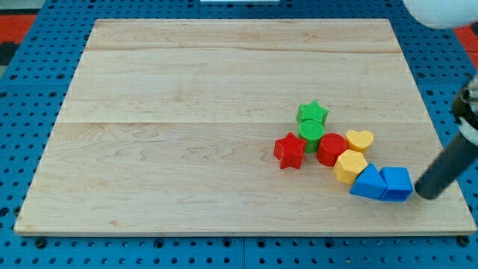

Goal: Touch the right of the blue cube

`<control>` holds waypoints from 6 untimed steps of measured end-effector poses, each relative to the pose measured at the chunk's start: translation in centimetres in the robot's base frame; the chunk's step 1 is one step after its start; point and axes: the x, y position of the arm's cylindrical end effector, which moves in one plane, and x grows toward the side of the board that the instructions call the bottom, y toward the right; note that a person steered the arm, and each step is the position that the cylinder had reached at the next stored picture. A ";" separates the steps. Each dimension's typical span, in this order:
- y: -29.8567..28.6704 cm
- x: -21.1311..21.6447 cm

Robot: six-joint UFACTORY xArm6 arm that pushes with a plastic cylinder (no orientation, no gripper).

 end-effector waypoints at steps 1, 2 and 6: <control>0.0 -1.4; -0.5 -2.7; -1.6 -3.1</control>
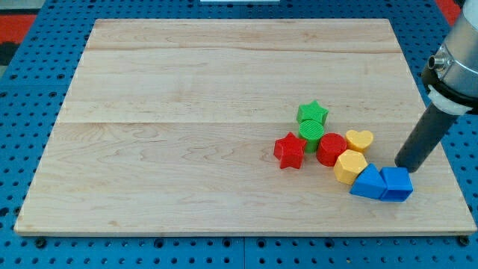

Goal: Touch the right of the blue cube

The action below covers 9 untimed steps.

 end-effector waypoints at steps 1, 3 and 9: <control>0.6 0.0; 4.1 0.7; 3.1 5.1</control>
